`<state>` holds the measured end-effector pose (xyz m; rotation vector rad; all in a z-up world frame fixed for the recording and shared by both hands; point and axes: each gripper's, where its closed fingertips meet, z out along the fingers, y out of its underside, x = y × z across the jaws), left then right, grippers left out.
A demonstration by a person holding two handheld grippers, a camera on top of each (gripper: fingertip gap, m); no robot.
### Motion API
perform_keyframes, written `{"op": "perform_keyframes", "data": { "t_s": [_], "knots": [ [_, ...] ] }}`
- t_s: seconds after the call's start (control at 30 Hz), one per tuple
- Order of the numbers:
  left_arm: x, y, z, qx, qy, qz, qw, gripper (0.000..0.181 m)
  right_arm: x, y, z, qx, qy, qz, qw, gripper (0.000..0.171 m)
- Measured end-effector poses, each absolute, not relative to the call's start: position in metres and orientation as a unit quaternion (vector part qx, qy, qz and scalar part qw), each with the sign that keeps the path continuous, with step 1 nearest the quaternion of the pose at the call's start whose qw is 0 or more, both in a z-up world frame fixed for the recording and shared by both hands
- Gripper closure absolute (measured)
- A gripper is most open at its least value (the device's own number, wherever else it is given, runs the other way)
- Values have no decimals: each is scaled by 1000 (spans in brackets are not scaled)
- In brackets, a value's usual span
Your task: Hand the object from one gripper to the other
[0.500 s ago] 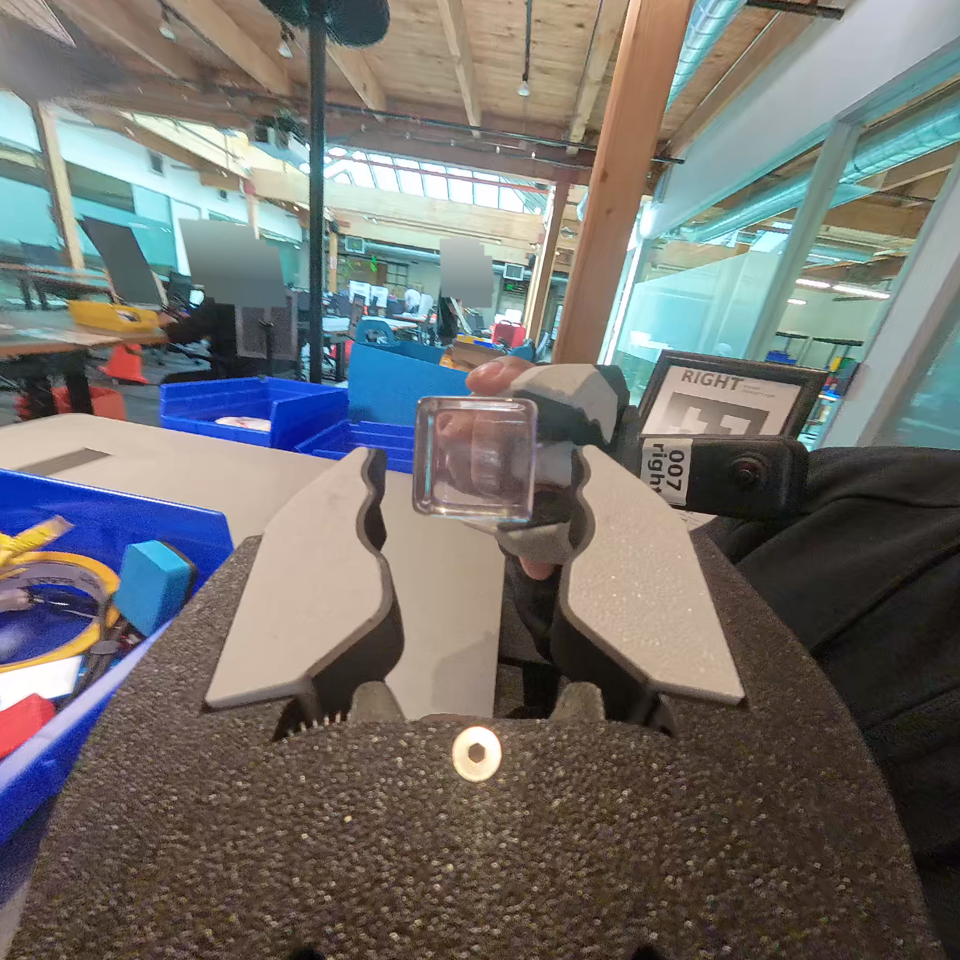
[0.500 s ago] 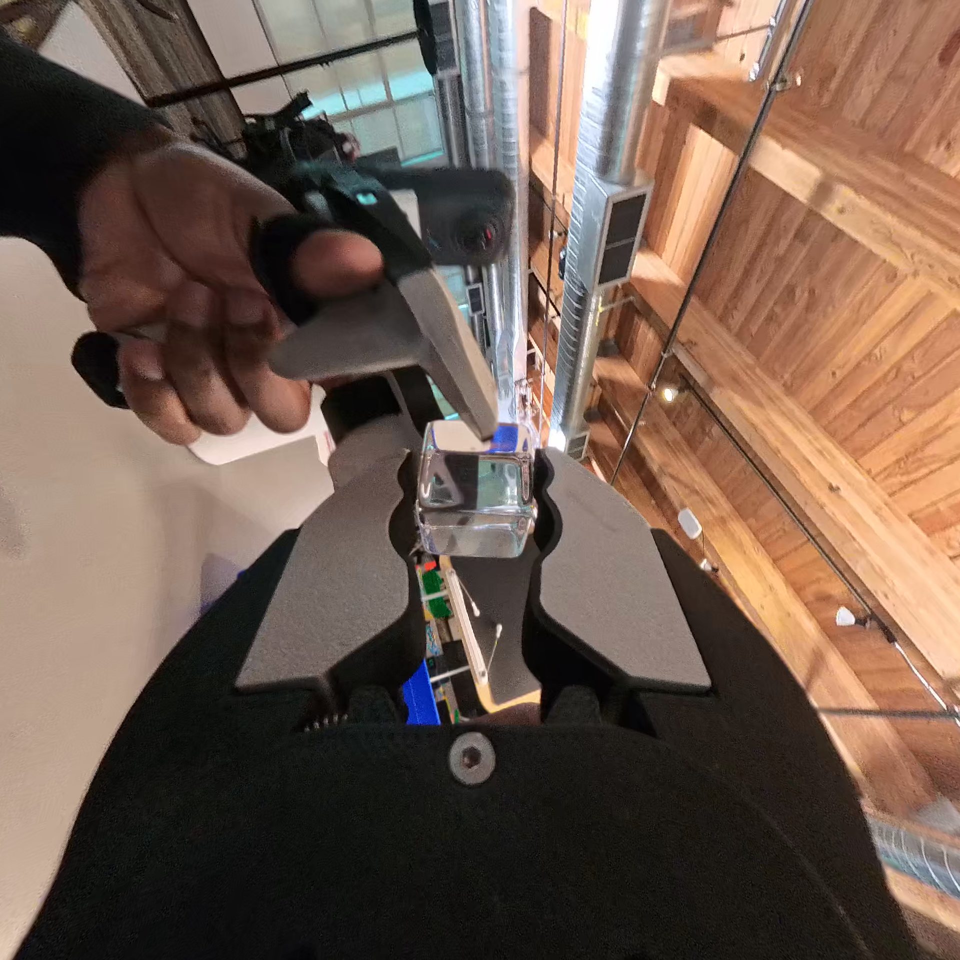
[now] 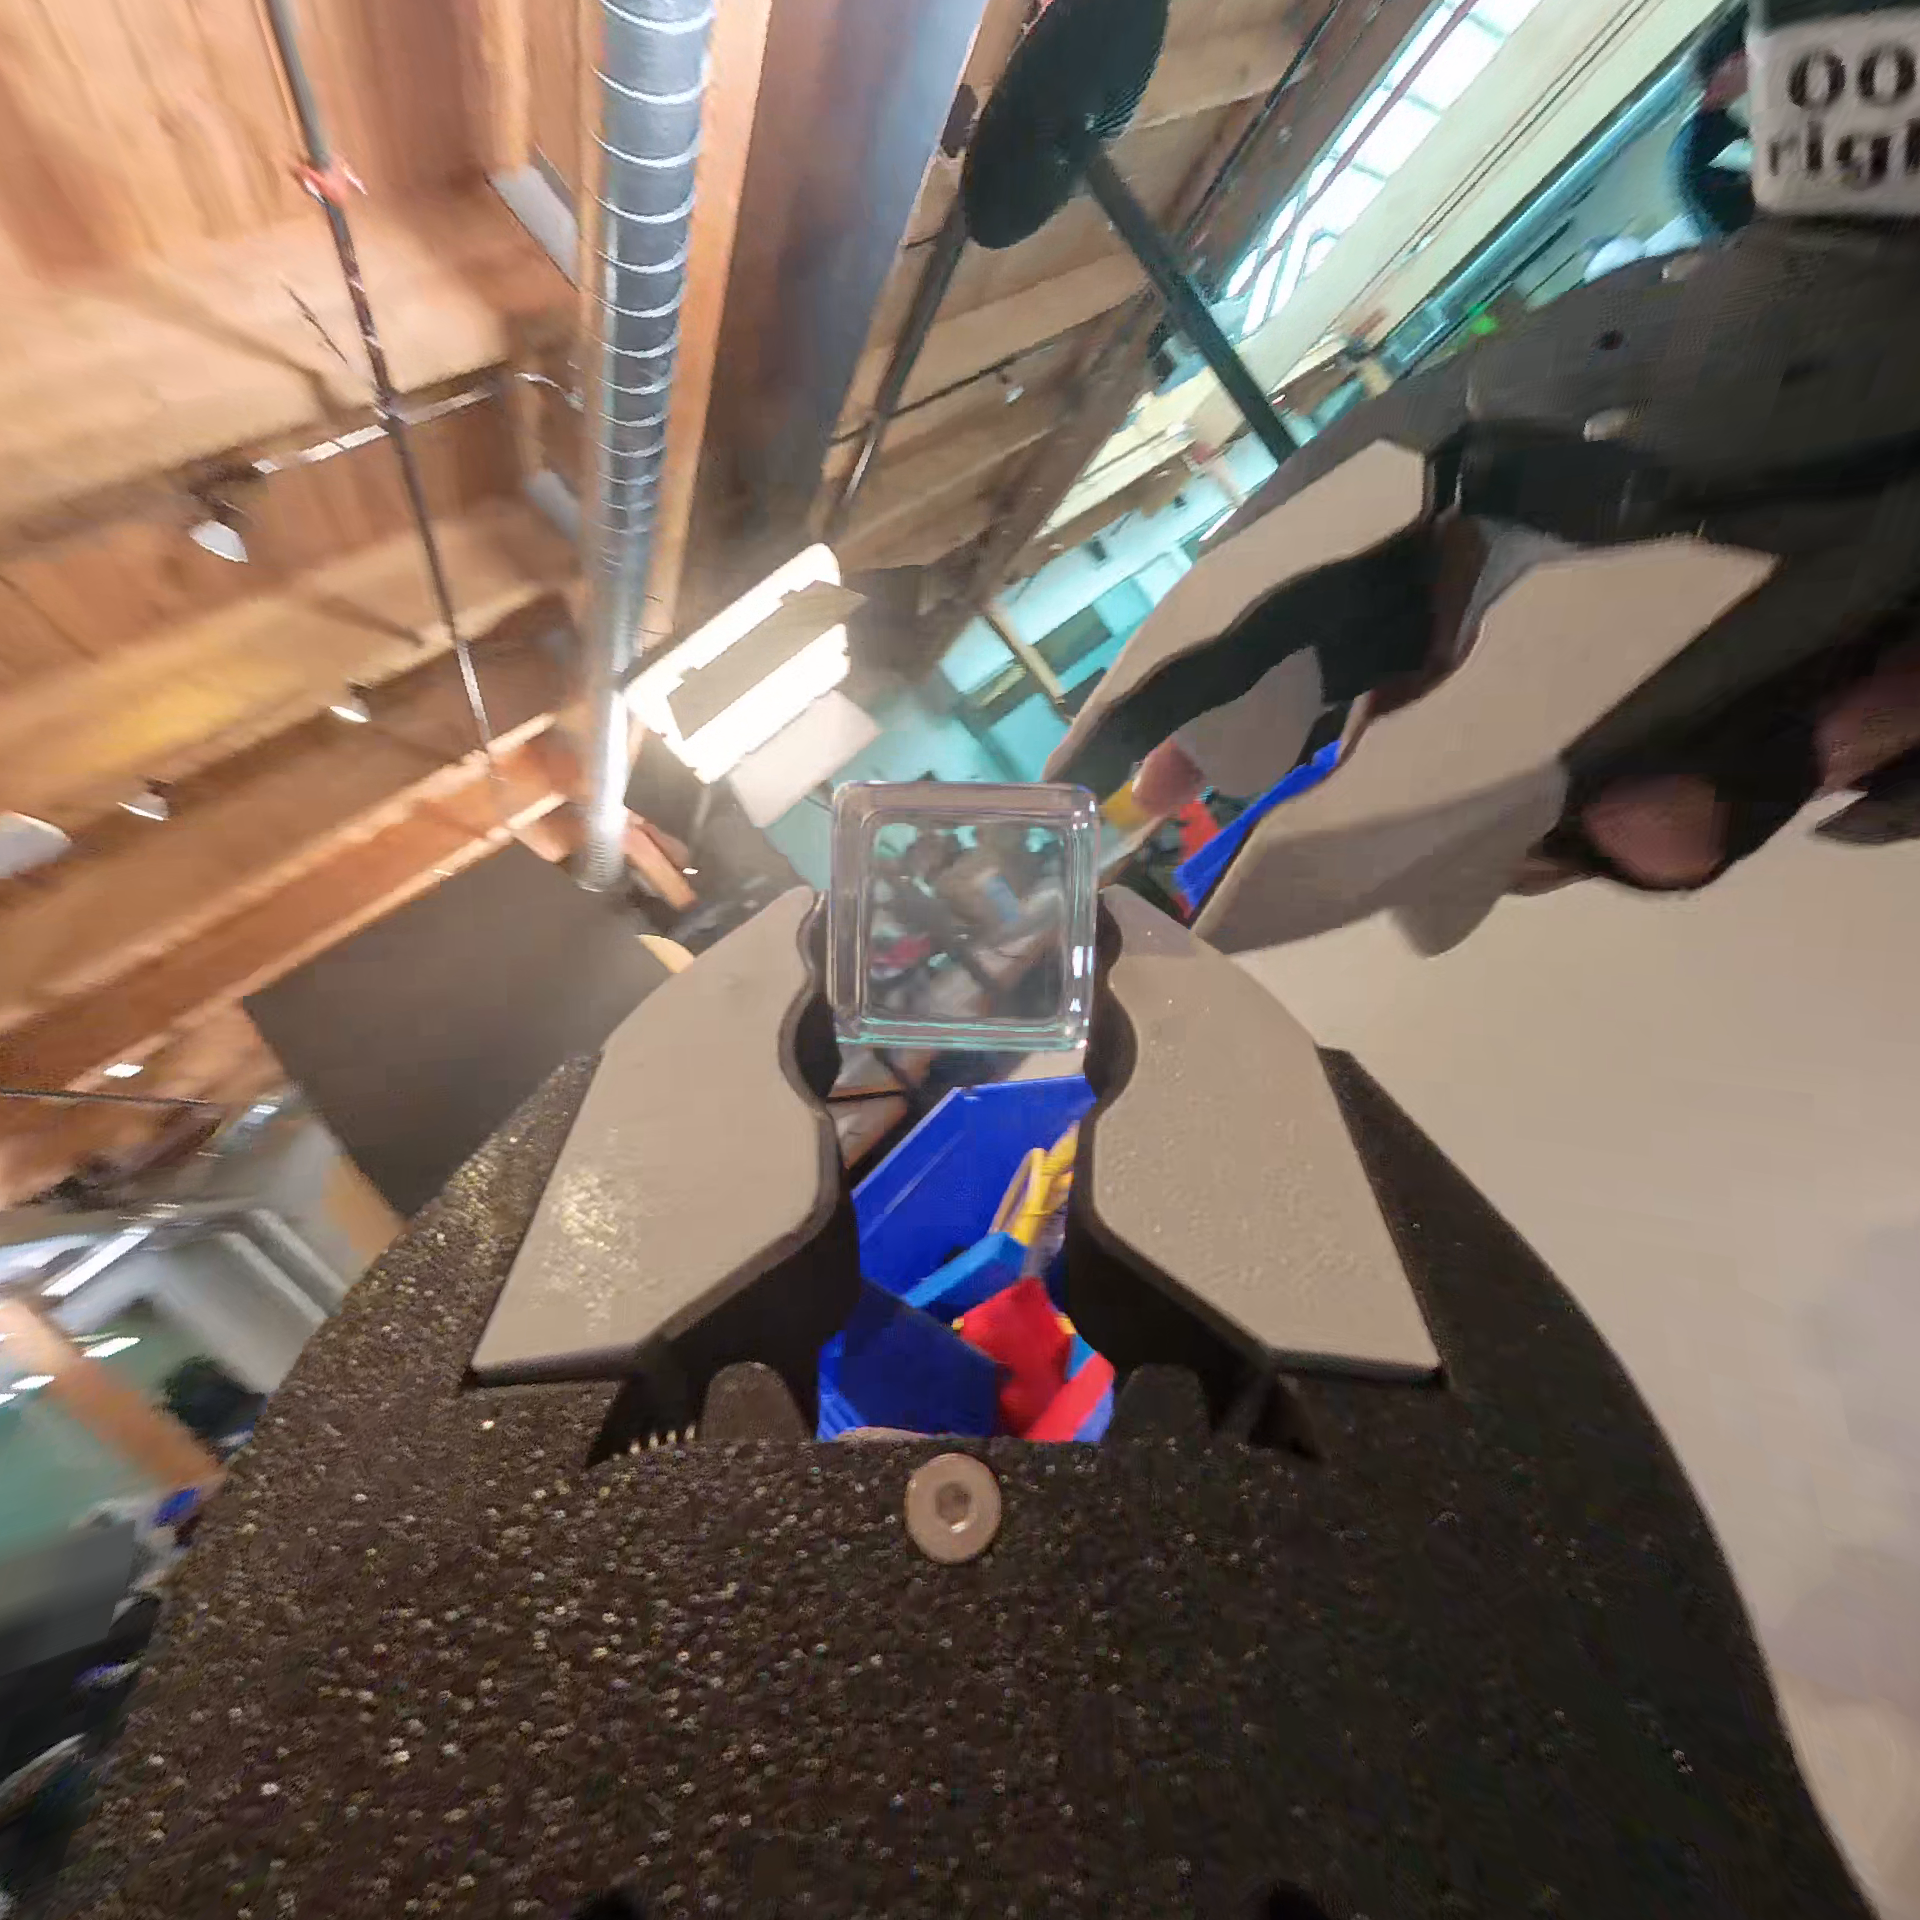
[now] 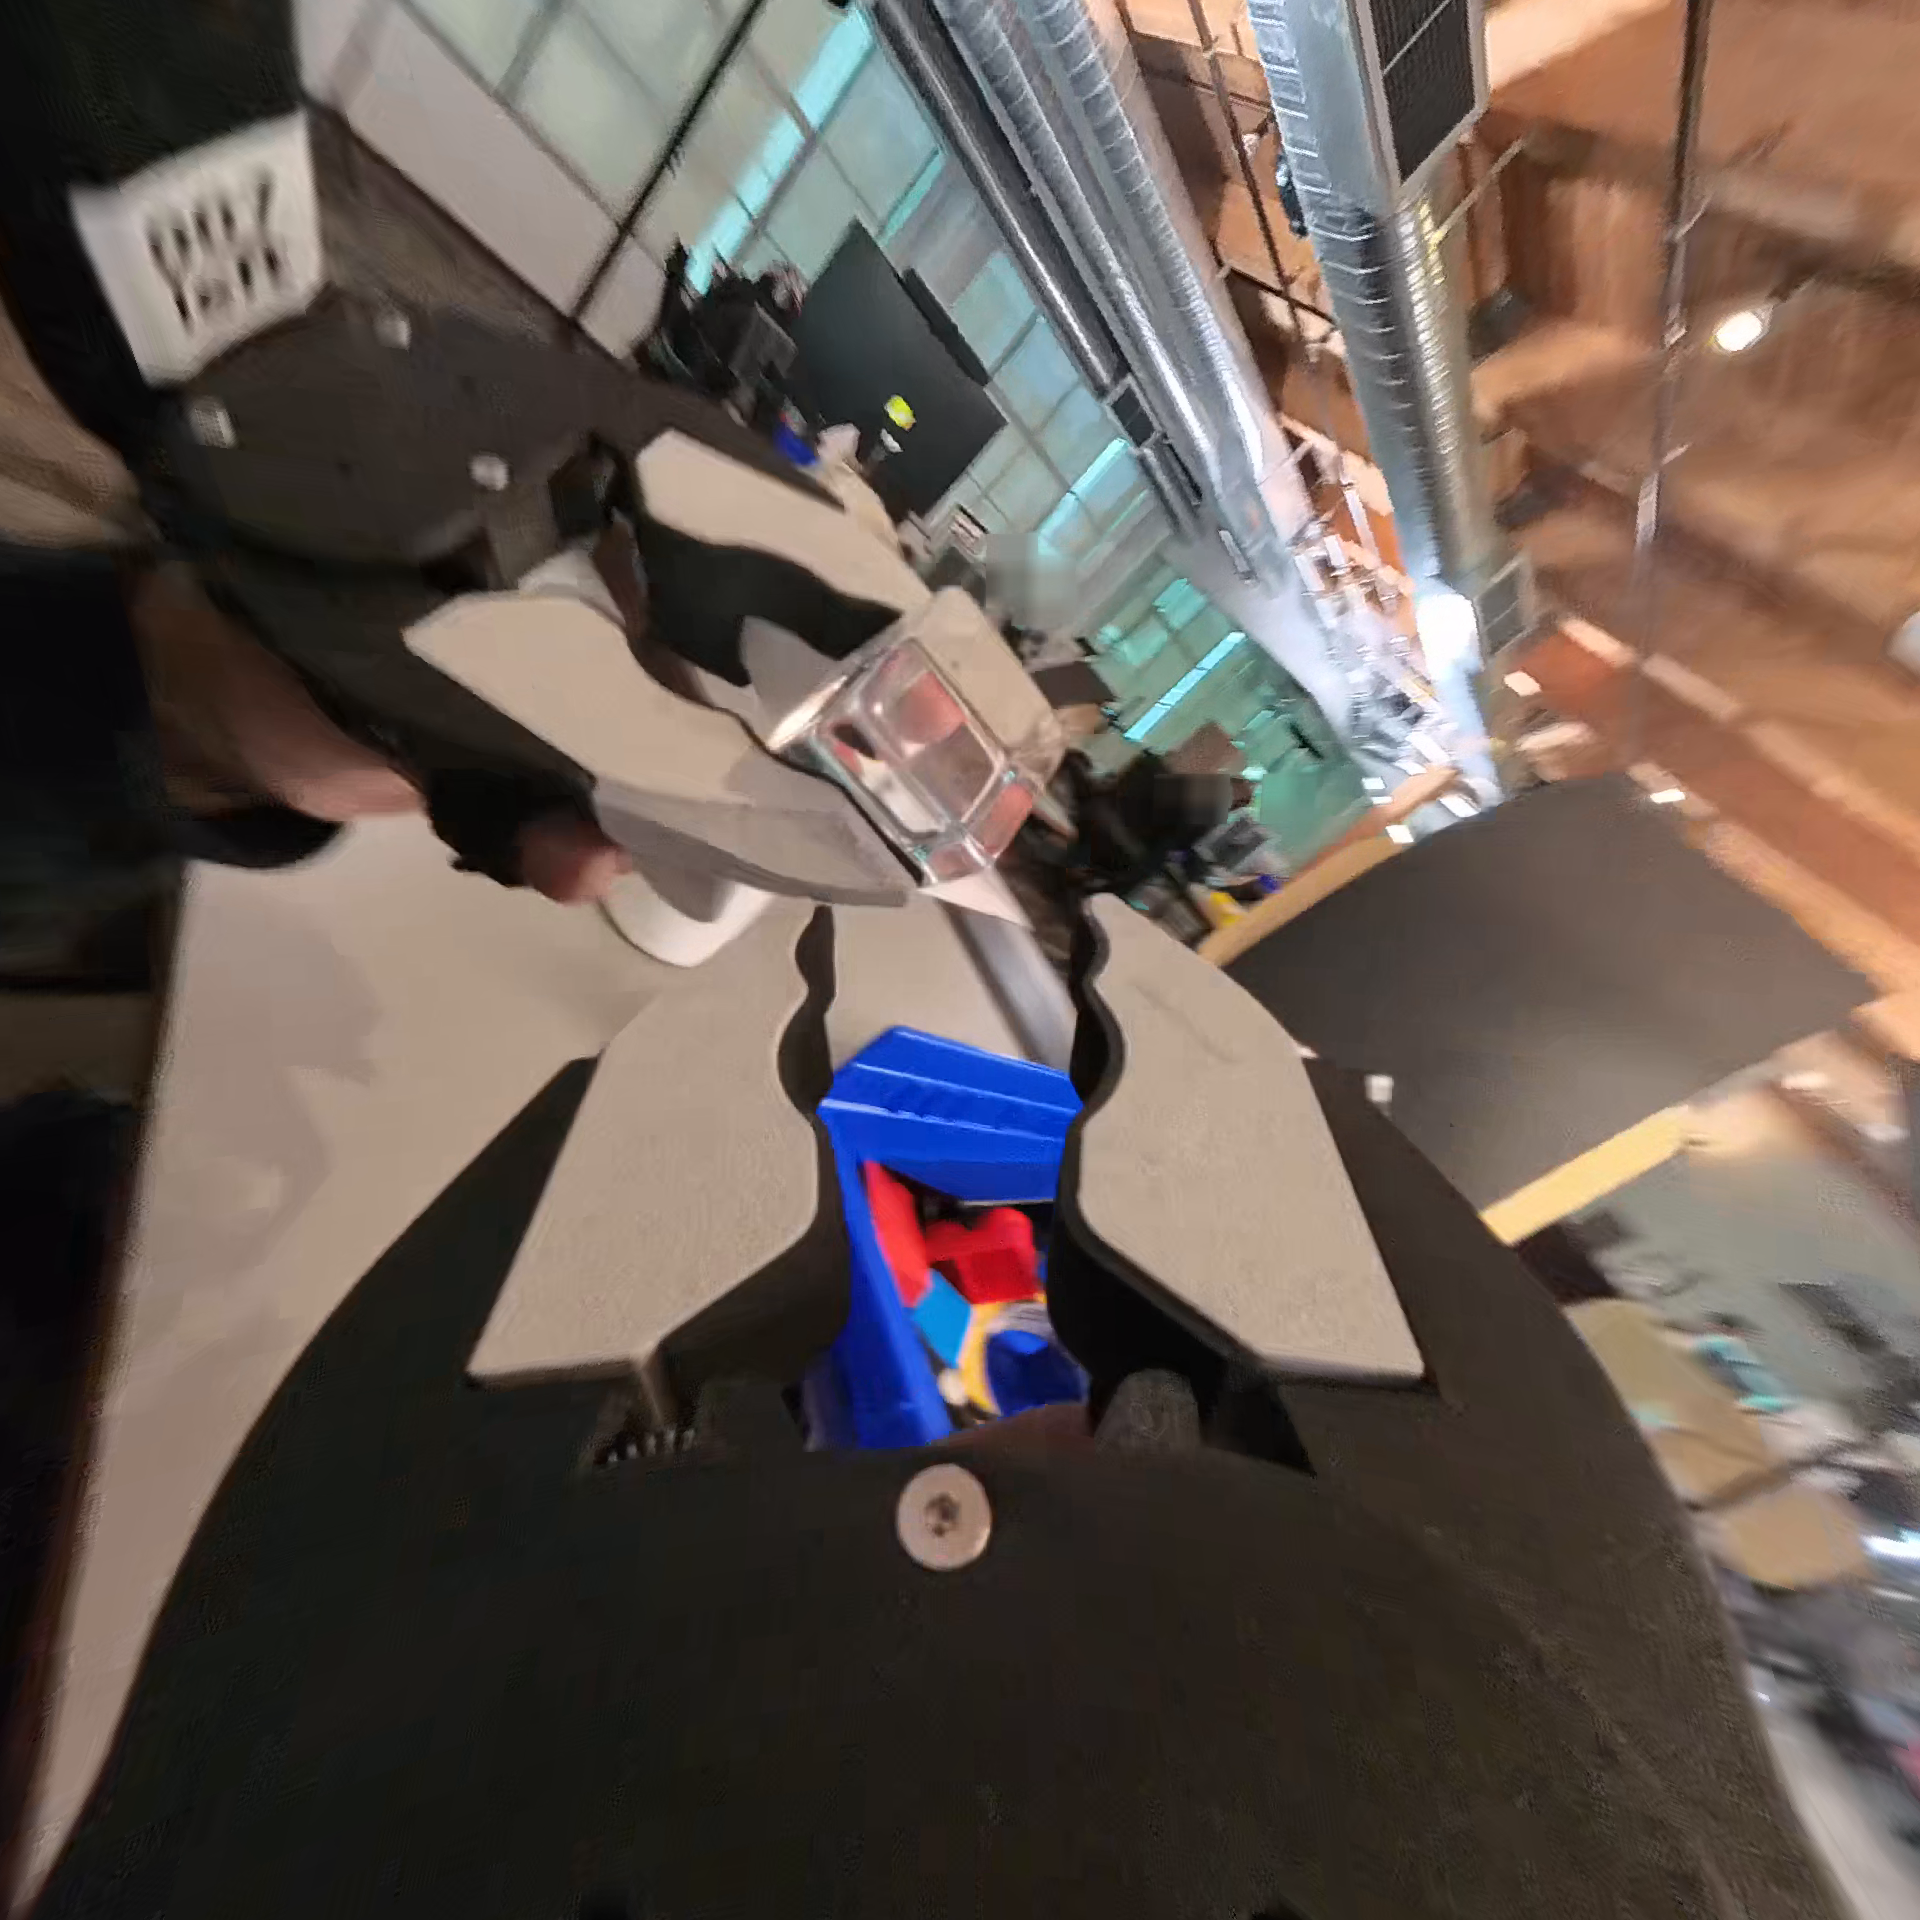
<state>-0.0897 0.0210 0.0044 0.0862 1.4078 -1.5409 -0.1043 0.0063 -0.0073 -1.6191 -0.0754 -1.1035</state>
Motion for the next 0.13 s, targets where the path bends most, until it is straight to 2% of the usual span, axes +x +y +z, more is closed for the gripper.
{"op": "perform_keyframes", "data": {
  "t_s": [0.03,0.13],
  "knots": [
    [-90,21,5,42,579,-628,518,136,-109,5,-5,-687,-28,-439,579,127],
    [-92,16,-2,70,591,-607,527,136,-123,2,-1,-679,-59,-419,600,123]
  ]
}}
